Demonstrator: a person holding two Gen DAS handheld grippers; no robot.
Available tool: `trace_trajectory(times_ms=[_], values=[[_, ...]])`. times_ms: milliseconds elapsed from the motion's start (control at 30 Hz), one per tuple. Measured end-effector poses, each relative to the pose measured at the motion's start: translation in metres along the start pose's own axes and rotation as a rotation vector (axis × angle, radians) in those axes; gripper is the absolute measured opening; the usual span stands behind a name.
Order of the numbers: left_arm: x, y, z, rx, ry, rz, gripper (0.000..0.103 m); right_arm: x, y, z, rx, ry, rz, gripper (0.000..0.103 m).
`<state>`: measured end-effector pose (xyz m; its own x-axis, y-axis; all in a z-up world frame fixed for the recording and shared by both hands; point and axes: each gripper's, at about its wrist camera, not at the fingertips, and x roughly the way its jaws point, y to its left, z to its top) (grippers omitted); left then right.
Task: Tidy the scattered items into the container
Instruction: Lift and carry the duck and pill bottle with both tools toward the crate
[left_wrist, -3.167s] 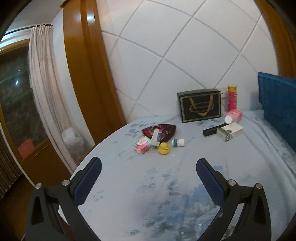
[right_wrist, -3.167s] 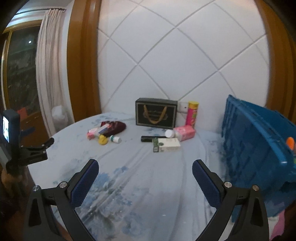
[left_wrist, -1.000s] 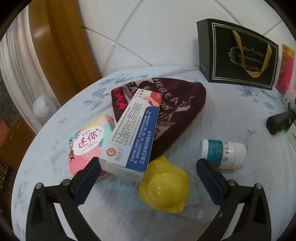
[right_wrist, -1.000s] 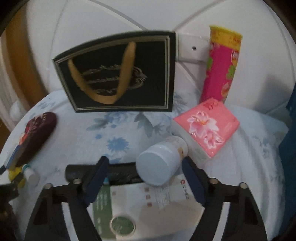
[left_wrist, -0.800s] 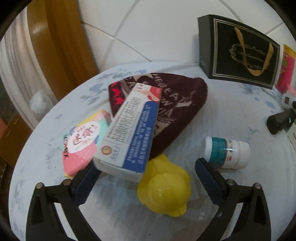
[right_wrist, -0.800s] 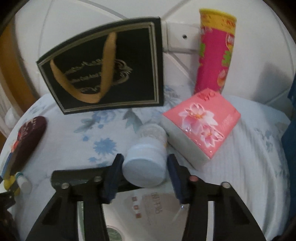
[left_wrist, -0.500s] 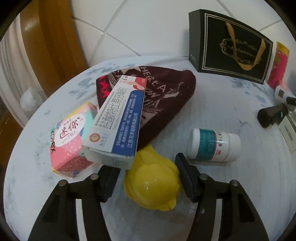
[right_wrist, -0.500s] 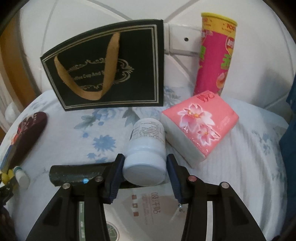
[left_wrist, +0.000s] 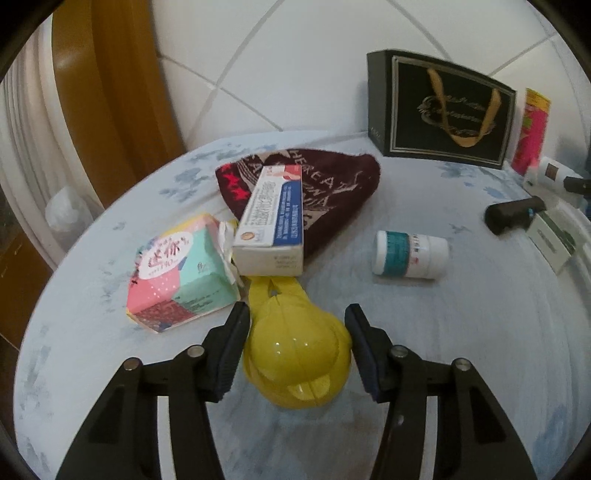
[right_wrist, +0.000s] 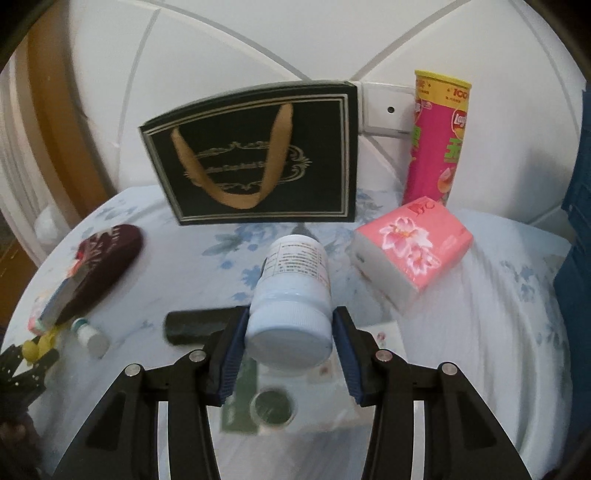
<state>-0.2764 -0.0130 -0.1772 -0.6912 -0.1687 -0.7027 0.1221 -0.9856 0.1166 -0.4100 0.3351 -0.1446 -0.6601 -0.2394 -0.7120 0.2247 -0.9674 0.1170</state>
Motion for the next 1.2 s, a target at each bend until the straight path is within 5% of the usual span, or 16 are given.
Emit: trace_trajectory(times_ms=[667,1200], values=[[-0.141,-0.017,-0.043,0.108,-0.106,-0.091,0.049,-0.145,0.060,-0.084,-0.047,-0.012,0.110,0.046],[-0.220,-0.063,-0.053,0.159,-0.200,-0.160,0.048,-0.249,0.054,-0.115,-0.061,-0.096,0.113,0.046]])
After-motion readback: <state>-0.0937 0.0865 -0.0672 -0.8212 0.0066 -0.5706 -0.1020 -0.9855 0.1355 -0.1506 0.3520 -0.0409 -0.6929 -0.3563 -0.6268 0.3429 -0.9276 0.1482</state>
